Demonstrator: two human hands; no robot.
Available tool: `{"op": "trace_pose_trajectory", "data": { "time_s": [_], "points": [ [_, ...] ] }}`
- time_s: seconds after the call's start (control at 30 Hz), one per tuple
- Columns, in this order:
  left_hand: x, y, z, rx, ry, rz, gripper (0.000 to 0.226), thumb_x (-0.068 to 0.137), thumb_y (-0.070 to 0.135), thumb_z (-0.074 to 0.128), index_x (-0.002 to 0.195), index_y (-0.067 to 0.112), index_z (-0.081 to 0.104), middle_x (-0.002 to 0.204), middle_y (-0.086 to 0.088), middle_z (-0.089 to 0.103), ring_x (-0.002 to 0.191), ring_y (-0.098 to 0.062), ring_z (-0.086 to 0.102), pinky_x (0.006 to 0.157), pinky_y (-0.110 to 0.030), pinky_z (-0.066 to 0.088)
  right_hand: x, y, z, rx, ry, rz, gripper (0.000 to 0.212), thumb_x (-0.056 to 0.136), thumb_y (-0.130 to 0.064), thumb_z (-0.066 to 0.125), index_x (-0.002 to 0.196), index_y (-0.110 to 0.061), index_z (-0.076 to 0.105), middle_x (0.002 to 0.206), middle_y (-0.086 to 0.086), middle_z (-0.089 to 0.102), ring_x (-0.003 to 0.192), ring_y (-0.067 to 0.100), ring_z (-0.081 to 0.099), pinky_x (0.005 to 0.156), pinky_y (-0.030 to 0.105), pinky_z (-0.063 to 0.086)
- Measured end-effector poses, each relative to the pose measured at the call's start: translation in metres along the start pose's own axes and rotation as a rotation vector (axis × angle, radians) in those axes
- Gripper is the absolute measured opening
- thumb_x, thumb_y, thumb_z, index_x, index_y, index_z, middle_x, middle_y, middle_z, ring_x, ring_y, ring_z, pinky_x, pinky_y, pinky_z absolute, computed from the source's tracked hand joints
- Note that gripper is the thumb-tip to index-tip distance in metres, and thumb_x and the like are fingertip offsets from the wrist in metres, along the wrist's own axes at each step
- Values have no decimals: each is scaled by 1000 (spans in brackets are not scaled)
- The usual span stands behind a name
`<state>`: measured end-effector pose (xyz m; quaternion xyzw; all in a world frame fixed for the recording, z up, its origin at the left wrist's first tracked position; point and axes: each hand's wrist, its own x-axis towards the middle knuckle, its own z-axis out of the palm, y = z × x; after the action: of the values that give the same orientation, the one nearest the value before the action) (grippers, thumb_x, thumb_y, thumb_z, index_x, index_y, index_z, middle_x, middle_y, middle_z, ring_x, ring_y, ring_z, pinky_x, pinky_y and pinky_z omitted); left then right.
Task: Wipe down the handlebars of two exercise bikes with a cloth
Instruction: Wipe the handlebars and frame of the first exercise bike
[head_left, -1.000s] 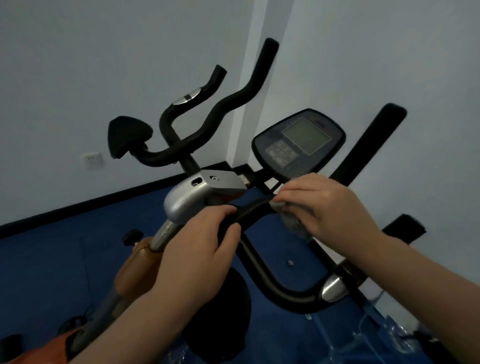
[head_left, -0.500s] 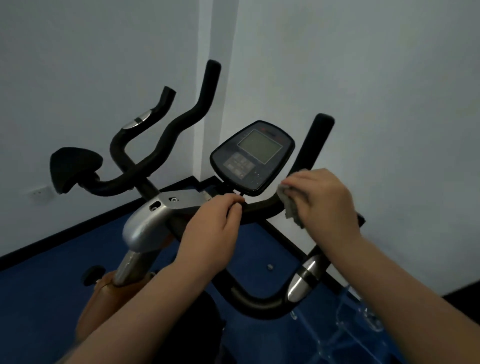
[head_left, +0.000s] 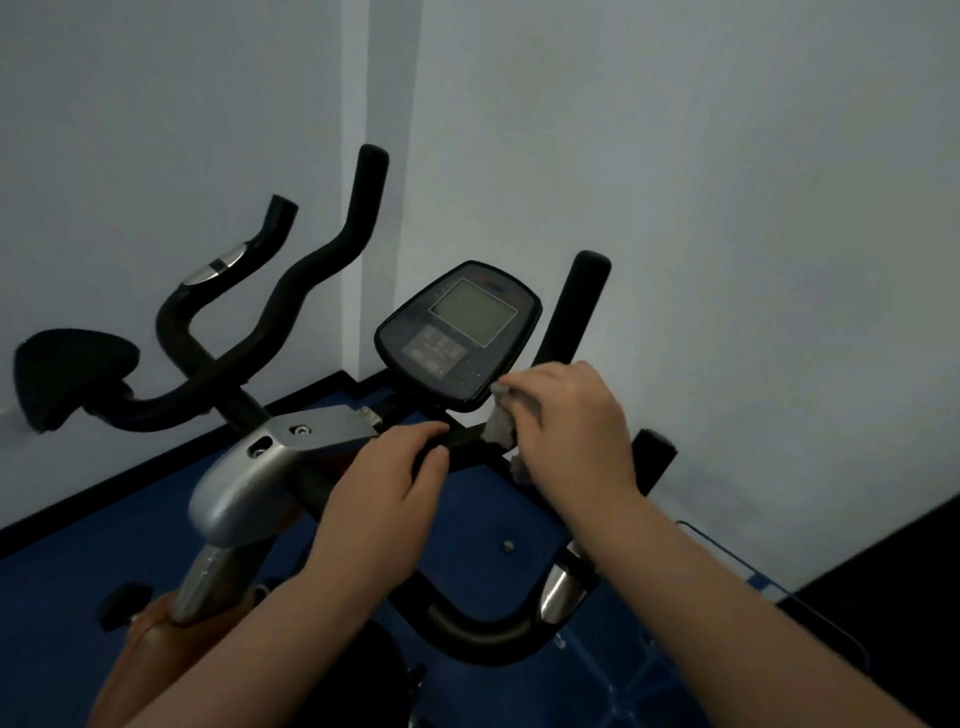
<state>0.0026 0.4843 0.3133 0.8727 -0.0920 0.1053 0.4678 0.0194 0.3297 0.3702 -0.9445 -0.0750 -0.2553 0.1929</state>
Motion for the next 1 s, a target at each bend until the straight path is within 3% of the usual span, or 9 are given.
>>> {"op": "trace_pose_trajectory", "data": {
  "time_s": [0.07, 0.13, 0.27, 0.37, 0.53, 0.7, 0.83, 0.93, 1.0],
  "points": [
    [0, 0, 0, 1, -3, 12, 34, 92, 36, 43, 123, 29, 56, 111, 16, 57, 101, 0, 48, 81, -21, 34, 19, 8, -23, 101, -66, 38, 18, 83, -15, 64, 90, -26, 75, 88, 1, 73, 82, 21, 65, 80, 37, 53],
    [0, 0, 0, -17, 3, 6, 34, 92, 36, 44, 123, 30, 55, 108, 19, 56, 99, 2, 47, 80, -20, 33, 47, 14, -48, 216, 112, 12, 19, 82, -10, 61, 88, -23, 74, 81, 3, 74, 72, 24, 68, 74, 44, 56],
    [0, 1, 0, -25, 0, 4, 34, 92, 35, 44, 124, 29, 54, 107, 20, 54, 100, 2, 47, 81, -20, 33, 83, 16, -61, 28, 296, -32, 19, 85, -17, 62, 100, -19, 73, 100, 3, 72, 99, 23, 60, 86, 27, 44],
    [1, 0, 0, -35, -5, 4, 32, 92, 34, 45, 123, 29, 55, 107, 20, 55, 101, 1, 49, 82, -20, 34, 76, 23, -59, -6, 262, 42, 19, 85, -20, 63, 100, -20, 74, 94, 7, 73, 91, 24, 64, 81, 31, 49],
    [-1, 2, 0, -38, 4, 13, 34, 92, 35, 44, 124, 28, 54, 108, 18, 55, 102, 0, 49, 85, -22, 35, 80, 25, -72, 193, 365, 231, 18, 78, -24, 70, 95, -21, 76, 88, -3, 75, 82, 8, 67, 74, 15, 44],
    [-1, 3, 0, -23, 15, 13, 35, 91, 36, 44, 124, 27, 54, 108, 18, 54, 102, -1, 48, 86, -23, 35, 56, -4, -14, 470, 624, 418, 28, 88, -19, 63, 116, -13, 68, 110, 1, 72, 102, 10, 65, 90, 15, 47],
    [-1, 3, 0, 0, 4, 23, 38, 90, 38, 42, 124, 27, 54, 112, 14, 57, 105, -4, 50, 86, -26, 37, 11, -9, 21, 553, 562, 521, 28, 88, -13, 65, 116, -13, 67, 112, -2, 70, 104, 6, 64, 95, 28, 51],
    [-1, 3, -1, -8, 0, 24, 37, 90, 38, 43, 124, 27, 54, 112, 15, 56, 106, -4, 49, 87, -25, 36, 22, 2, 5, 527, 616, 457, 25, 86, -12, 67, 110, -16, 70, 91, -19, 68, 86, -9, 63, 81, 7, 49],
    [-1, 3, -1, -14, 0, 21, 36, 91, 36, 44, 125, 27, 54, 111, 15, 55, 105, -3, 48, 87, -24, 34, 39, 7, -2, 491, 682, 460, 27, 87, -14, 66, 113, -14, 68, 102, -9, 70, 95, -1, 63, 83, 1, 44]
  ]
}}
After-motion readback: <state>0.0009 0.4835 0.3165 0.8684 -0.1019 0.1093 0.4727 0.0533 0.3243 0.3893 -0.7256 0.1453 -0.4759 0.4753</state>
